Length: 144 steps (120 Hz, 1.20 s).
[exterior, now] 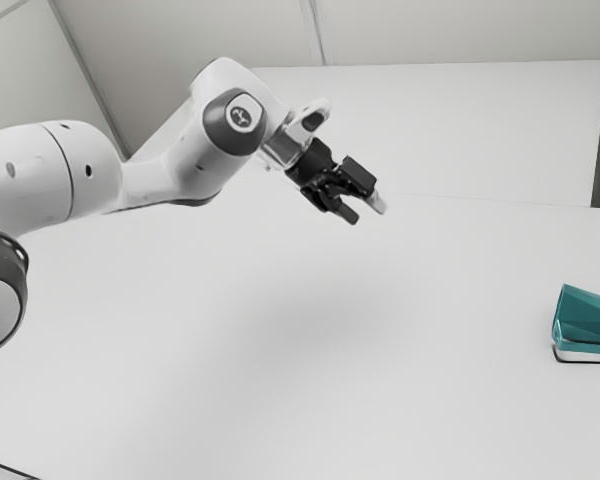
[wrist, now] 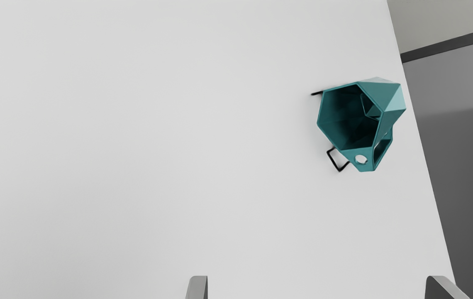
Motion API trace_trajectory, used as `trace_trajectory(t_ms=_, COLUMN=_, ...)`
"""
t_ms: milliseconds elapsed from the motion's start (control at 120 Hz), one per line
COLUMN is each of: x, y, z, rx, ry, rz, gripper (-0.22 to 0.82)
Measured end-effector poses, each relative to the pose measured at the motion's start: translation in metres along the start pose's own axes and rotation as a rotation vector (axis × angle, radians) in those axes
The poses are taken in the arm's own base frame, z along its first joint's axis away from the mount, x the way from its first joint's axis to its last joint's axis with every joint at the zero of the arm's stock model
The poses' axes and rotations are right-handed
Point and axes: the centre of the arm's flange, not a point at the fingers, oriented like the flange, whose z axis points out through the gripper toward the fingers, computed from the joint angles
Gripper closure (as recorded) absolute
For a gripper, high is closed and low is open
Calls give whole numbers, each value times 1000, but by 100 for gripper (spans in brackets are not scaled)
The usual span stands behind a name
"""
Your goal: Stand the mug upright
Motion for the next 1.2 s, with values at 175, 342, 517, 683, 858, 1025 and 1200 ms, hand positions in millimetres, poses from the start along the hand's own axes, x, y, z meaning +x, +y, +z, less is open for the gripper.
trace_trajectory(t_ms=175, x=3, y=5, z=34, rx=-67, ry=18, rz=-3, gripper=3)
trace_trajectory(t_ms=342, x=2, y=10, z=69, rx=-102, ry=3, rz=1, gripper=3)
trace_trajectory(t_ms=517, x=3, y=20, z=108, rx=-123, ry=-10, rz=18, gripper=3)
trace_trajectory(t_ms=683, x=15, y=35, z=135, rx=-135, ry=-9, rz=60, gripper=3)
trace_trajectory(t_ms=858, x=19, y=48, z=159, rx=-164, ry=-14, rz=65, gripper=3)
trace_trajectory(t_ms=1025, x=17, y=65, z=181, rx=-183, ry=-31, rz=54, gripper=3)
trace_trajectory(t_ms=1200, x=12, y=71, z=205, rx=-197, ry=-56, rz=23, gripper=3)
